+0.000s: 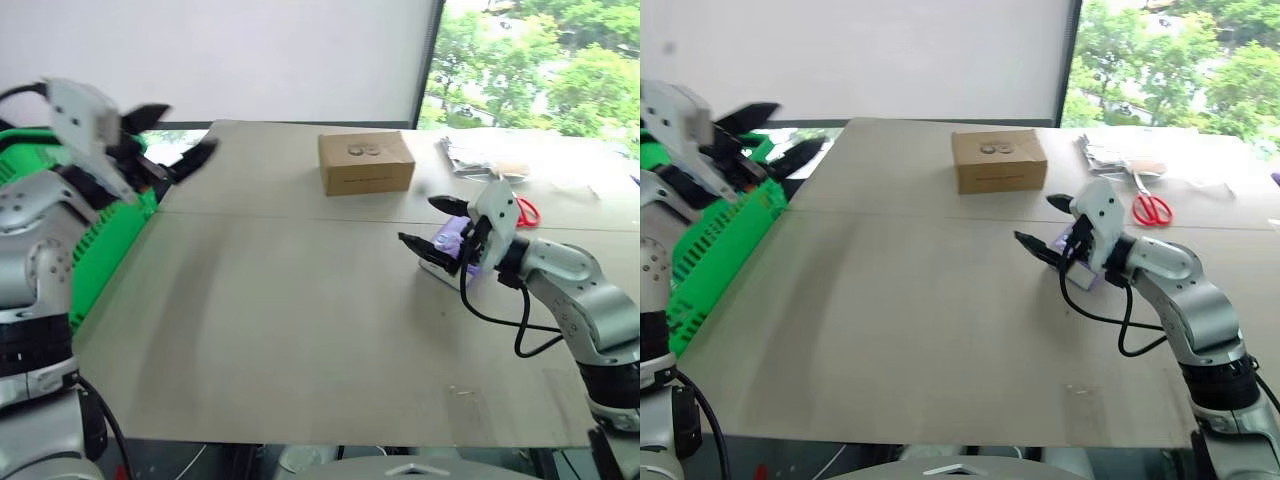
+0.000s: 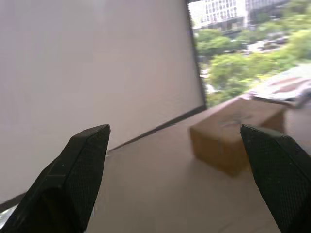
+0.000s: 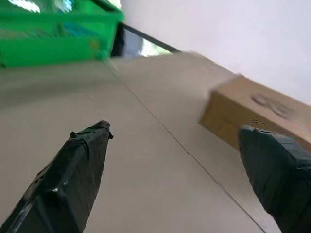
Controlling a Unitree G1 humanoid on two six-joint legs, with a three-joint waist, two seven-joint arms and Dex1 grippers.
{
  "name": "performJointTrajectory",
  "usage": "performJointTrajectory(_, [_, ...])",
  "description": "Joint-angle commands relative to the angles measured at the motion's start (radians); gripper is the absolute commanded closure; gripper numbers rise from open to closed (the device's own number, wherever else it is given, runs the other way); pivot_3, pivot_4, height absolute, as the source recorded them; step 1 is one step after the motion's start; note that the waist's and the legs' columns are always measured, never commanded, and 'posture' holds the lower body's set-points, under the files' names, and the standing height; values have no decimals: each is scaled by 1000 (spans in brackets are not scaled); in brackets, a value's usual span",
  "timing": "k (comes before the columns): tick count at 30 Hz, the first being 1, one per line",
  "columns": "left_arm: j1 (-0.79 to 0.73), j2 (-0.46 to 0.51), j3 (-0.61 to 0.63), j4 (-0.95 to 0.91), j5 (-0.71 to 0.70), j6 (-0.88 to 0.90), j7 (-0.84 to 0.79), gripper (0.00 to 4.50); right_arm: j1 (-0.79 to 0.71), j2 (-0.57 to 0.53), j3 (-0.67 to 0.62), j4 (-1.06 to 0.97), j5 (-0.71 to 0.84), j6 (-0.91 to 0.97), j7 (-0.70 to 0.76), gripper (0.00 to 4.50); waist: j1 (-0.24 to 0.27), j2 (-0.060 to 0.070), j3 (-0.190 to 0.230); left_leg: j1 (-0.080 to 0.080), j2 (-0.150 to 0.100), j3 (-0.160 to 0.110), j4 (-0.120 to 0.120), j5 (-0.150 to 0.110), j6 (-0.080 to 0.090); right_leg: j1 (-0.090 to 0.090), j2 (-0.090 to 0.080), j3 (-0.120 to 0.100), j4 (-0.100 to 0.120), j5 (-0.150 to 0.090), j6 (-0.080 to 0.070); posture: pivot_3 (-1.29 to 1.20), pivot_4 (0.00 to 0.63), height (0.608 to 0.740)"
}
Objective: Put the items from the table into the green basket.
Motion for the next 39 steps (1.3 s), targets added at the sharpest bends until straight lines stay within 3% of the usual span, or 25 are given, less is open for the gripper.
performJointTrajectory(1, [-8, 25, -42, -78, -37, 51, -96, 53, 55, -82, 34, -4, -176, -74, -35, 0, -46, 3, 0, 1, 0, 1, 0, 0, 0, 0, 1, 2, 2, 0, 0, 45, 0, 740])
performJointTrajectory(5, [15, 62, -86, -108, -43, 88, -215, 53, 91, -101, 73, 39, -271, -98, -52, 0, -119, 7, 3, 18, 6, 10, -1, -3, 5, 12, 8, 13, 4, -1, 0, 45, 0, 740])
performJointTrajectory(9, [73, 121, -114, -131, -14, 89, -309, 53, 39, -32, 123, 115, -315, -177, -54, 0, -173, 10, 5, 33, 10, 17, -6, -4, 6, 23, 13, 21, 4, -4, 4, 26, 0, 740])
performJointTrajectory(13, [102, 135, -111, -139, 20, 76, -313, 53, 10, 13, 143, 149, -329, -223, -32, 0, -176, 13, 7, 45, 11, 19, -8, -4, 6, 30, 15, 23, 2, -6, 1, 31, 0, 740])
performJointTrajectory(27, [167, 147, -52, -235, 2, 153, -298, 53, -83, 85, 228, 358, -498, -235, -44, 0, -166, 16, 9, 46, 11, 18, -9, -4, 7, 30, 14, 24, 1, -4, 5, 66, 0, 740])
performJointTrajectory(30, [180, 148, -31, -251, -8, 175, -289, 0, -92, 104, 228, 365, -496, -234, -35, 923, -171, 17, 9, 46, 11, 19, -10, -4, 7, 30, 14, 25, 2, -4, 5, 72, 0, 740])
performJointTrajectory(37, [212, 144, -25, -283, -6, 197, -276, 0, -94, 117, 226, 372, -509, -262, -29, 4232, -168, 17, 10, 47, 11, 20, -12, -4, 7, 30, 14, 26, 2, -4, 5, 76, 0, 740])
performJointTrajectory(39, [209, 141, -29, -283, -7, 199, -271, 0, -95, 120, 222, 373, -511, -269, -30, 4473, -167, 18, 10, 47, 11, 20, -12, -4, 7, 30, 14, 26, 1, -4, 5, 75, 0, 740])
